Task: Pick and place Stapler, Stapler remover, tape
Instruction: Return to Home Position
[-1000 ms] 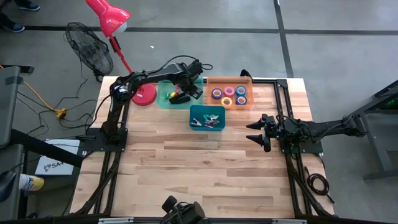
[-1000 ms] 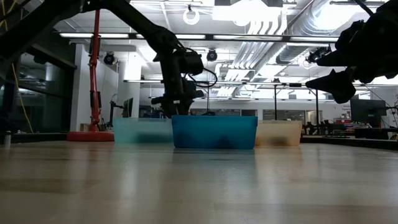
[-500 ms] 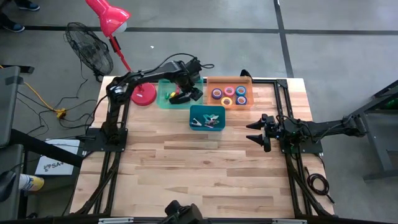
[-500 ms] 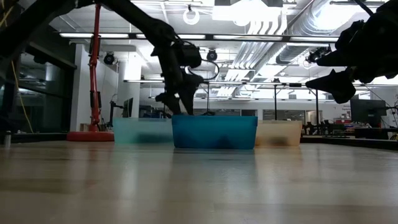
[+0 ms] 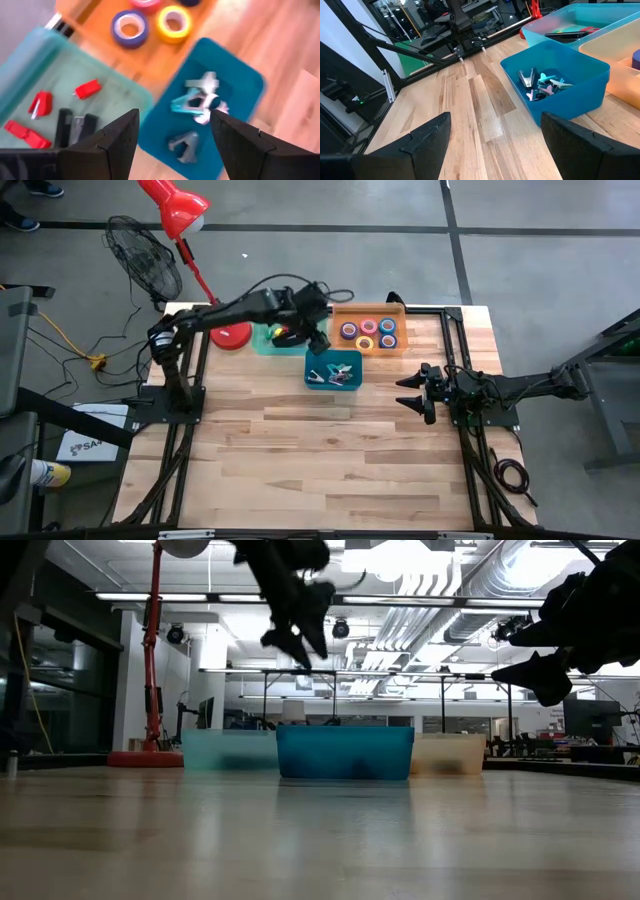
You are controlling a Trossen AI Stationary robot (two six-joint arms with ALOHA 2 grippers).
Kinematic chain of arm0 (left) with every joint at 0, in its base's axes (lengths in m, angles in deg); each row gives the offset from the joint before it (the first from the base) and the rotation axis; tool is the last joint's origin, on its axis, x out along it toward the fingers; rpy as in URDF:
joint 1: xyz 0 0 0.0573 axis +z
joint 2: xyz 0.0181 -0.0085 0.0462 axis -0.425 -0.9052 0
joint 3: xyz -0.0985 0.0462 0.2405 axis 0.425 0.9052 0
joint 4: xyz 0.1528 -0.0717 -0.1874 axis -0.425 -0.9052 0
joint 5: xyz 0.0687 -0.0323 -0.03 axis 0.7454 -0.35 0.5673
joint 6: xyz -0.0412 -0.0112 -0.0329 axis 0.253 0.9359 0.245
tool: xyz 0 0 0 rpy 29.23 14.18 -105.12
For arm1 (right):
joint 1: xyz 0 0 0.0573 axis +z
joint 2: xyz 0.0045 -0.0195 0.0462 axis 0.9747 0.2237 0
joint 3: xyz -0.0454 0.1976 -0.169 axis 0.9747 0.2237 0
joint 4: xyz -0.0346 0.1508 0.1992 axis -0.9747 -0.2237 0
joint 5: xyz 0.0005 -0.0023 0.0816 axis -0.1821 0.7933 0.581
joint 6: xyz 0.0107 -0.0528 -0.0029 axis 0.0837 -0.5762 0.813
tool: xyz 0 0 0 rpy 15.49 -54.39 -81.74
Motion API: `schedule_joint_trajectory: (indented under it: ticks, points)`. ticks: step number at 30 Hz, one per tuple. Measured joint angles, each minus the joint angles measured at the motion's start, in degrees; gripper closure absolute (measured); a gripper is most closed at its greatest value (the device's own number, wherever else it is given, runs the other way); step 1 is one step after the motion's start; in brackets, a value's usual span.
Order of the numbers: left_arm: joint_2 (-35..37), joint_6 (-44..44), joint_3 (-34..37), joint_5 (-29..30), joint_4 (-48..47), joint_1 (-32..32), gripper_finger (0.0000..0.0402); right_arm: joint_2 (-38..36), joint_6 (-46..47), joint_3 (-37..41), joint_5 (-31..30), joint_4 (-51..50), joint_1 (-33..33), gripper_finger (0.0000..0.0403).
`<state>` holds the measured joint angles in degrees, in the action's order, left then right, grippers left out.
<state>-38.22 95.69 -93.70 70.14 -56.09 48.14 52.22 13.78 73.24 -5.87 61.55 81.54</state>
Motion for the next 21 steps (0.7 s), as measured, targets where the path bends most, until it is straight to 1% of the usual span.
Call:
schedule_joint_trajectory:
  ticks: [5,7,10,12,14,21]
  points:
    - [3.4,0.0,0.0,5.3,-0.1,-7.2,0.0163,0.0,0.0,0.0,0.0,0.0,0.0,0.0104]
    - [5.1,0.0,0.7,5.9,0.4,-9.4,0.0163,0.0,0.0,0.0,0.0,0.0,0.0,0.0104]
    - [8.8,0.4,4.2,6.6,1.4,-11.8,0.0163,0.0,0.0,0.0,0.0,0.0,0.0,0.0104]
    - [12.0,0.6,8.6,7.1,3.8,-13.3,0.0163,0.0,0.0,0.0,0.0,0.0,0.0,0.0104]
    - [15.8,0.7,14.5,7.1,6.5,-14.6,0.0163,0.0,0.0,0.0,0.0,0.0,0.0,0.0104]
    - [31.9,2.6,39.7,7.1,25.9,-18.7,0.0163,0.1,0.0,0.0,0.0,0.2,0.0,0.0104]
